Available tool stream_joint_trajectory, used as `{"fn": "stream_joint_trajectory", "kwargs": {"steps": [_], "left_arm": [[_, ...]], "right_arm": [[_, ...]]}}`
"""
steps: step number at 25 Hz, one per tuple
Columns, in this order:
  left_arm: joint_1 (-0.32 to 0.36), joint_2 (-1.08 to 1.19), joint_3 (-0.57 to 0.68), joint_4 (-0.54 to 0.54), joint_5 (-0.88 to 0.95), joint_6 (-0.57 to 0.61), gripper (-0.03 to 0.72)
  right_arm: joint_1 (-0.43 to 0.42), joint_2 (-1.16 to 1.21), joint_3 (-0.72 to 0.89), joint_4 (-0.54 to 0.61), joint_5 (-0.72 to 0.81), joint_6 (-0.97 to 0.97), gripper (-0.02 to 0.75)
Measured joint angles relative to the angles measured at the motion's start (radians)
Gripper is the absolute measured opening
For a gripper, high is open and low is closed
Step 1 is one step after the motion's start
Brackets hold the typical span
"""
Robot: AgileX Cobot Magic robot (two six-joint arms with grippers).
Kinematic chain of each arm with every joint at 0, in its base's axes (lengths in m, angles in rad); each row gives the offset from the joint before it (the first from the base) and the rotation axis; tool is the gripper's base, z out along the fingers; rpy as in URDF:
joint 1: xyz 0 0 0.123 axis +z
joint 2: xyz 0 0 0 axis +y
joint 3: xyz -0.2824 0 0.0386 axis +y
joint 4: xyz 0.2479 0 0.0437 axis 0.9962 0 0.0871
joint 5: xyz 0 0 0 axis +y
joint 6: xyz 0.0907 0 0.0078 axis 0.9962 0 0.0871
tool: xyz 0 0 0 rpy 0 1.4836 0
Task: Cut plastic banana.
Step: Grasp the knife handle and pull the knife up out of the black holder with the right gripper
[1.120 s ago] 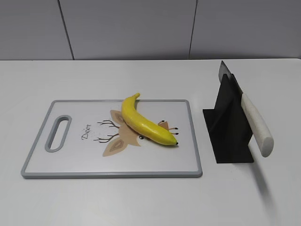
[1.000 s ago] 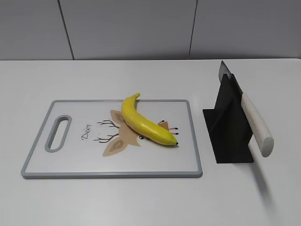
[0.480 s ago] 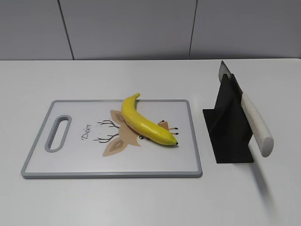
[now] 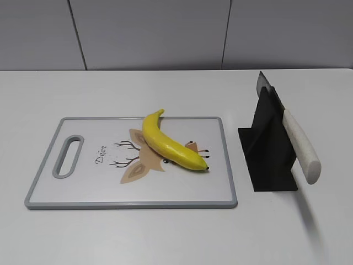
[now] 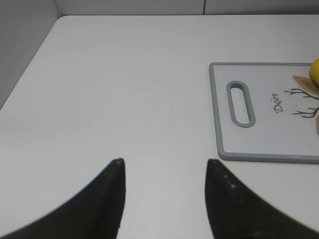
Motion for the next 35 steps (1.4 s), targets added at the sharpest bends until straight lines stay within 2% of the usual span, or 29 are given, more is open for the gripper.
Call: {"fn": "stream_joint_trajectory", "kwargs": {"steps": [7,13,21,24,28,31,35], "left_arm": [[0.0,0.0,0.0,0.0,-0.001,0.0,0.502],[0.0,0.0,0.0,0.0,-0.002,0.0,0.566],[0.0,0.0,0.0,0.0,-0.003,0.0,0.577],[0.0,0.0,0.0,0.0,-0.003,0.0,0.576],[0.0,0.0,0.0,0.0,-0.003,0.0,0.576],[0.0,0.0,0.0,0.0,-0.003,0.0,0.576],[0.0,0.0,0.0,0.0,-0.003,0.0,0.576]], "right_arm": [[0.0,0.0,0.0,0.0,0.0,0.0,0.468],[0.0,0.0,0.0,0.0,0.0,0.0,0.468],[0.0,0.0,0.0,0.008,0.0,0.0,0.468],[0.0,0.025,-0.012,0.022,0.015,0.0,0.499],[0.0,0.134,-0.046,0.061,0.044,0.0,0.601],[0.0,0.226,-0.083,0.08,0.069,0.002,0.617],[0.0,0.371,-0.152,0.092,0.149,0.002,0.599]]}}
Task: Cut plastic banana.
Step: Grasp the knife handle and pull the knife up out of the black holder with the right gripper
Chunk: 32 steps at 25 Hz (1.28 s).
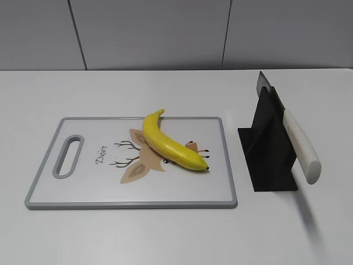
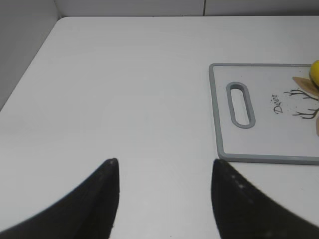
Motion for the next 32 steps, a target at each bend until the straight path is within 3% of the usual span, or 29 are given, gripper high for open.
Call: {"fn": "stream_joint_trajectory", "kwargs": {"steps": [10,21,29,32], "left_arm": [[0.0,0.0,0.0,0.0,0.0,0.0,0.576],[0.0,0.0,0.0,0.0,0.0,0.0,0.576],[0.0,0.0,0.0,0.0,0.0,0.0,0.576],[0.0,0.0,0.0,0.0,-0.001,0.0,0.576]], "right_arm": [[0.003,0.352,-0.174,0.083,0.03,0.029,0.588],[0.076,0.679,-0.32,0.139,0.029,0.031,0.577],[0.241,0.902,-0.406,0.136,0.026,0.065,0.576],[0.308,0.983,-0.416,0.079,0.02,0.131,0.576]]}}
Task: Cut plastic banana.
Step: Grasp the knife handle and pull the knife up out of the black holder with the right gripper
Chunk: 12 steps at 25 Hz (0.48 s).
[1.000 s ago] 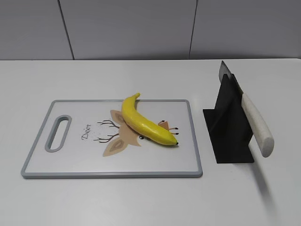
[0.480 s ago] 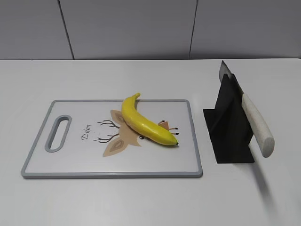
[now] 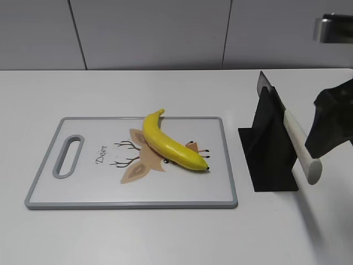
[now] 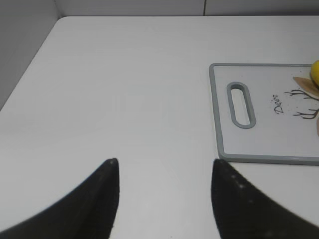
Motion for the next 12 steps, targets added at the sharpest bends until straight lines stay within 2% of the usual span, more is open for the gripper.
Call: {"fn": "stream_joint_trajectory", "kwargs": {"steps": [4,12], "left_arm": [[0.0,0.0,0.0,0.0,0.0,0.0,0.576],[0.0,0.0,0.0,0.0,0.0,0.0,0.571]], "right_arm": [[0.033,0.098,-0.001,-0.054,-0.044,0.057,0.576],[0.034,0.244,-0.001,-0.066,-0.123,0.083,0.573]]}}
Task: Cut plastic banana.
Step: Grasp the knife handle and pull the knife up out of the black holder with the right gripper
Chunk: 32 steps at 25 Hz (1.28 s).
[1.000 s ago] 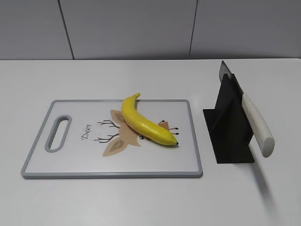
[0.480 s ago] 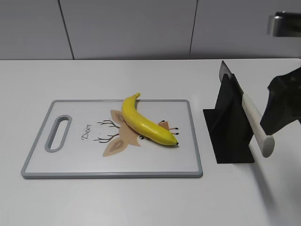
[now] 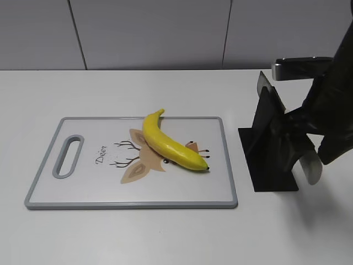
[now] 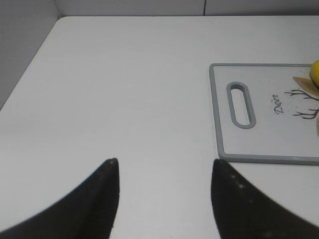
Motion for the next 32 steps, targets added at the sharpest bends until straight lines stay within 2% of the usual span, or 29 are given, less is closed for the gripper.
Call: {"fn": "stream_joint_trajectory", "kwargs": {"steps": [4,8,16,24,32], "left_arm": [[0.0,0.0,0.0,0.0,0.0,0.0,0.571],[0.0,0.0,0.0,0.0,0.0,0.0,0.571],[0.0,0.0,0.0,0.0,0.0,0.0,0.563],[0.0,0.0,0.0,0.0,0.0,0.0,0.563],[0.0,0.0,0.0,0.0,0.0,0.0,0.563]], "right_arm": [[0.0,0.051,0.0,-0.001,-0.023,0.003,0.529],[0.0,0.073,0.0,-0.001,-0.046,0.005,0.442],[0.0,0.101,-0.001,-0.023,-0.065,0.059,0.188],[-0.001,0.075,-0.002,-0.031,-0.057,0.069,0.185],[-0.001,-0.061,-0.002,-0.038,-0.048,0.068,0.185]]}}
